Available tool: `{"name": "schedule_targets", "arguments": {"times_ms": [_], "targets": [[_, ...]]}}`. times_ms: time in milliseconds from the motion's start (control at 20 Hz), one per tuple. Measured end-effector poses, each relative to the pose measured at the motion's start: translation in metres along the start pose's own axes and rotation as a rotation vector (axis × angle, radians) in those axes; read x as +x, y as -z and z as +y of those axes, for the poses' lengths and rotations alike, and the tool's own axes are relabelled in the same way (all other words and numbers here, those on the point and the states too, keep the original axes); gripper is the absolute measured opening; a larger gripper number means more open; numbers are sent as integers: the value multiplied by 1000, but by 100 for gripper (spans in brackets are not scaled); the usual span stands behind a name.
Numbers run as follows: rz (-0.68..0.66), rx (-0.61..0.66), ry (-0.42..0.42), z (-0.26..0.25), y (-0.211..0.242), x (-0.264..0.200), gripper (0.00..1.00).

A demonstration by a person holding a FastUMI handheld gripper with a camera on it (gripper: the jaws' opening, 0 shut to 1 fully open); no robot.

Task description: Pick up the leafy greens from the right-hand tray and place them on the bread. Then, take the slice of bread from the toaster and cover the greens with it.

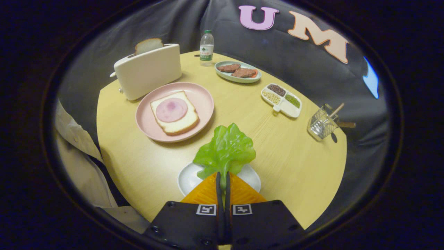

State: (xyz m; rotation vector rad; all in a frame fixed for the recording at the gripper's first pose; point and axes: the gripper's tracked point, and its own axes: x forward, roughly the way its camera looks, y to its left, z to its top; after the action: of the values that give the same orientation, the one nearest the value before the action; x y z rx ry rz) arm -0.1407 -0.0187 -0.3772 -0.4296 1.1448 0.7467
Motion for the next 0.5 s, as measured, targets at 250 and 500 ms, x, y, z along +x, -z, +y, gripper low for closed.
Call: {"name": "schedule_targets", "arguments": {"times_ms": [250, 500], "targets": [[-35, -2, 46, 8, -33, -18, 3], [-58, -32, 50, 33, -67, -21, 3]]}}
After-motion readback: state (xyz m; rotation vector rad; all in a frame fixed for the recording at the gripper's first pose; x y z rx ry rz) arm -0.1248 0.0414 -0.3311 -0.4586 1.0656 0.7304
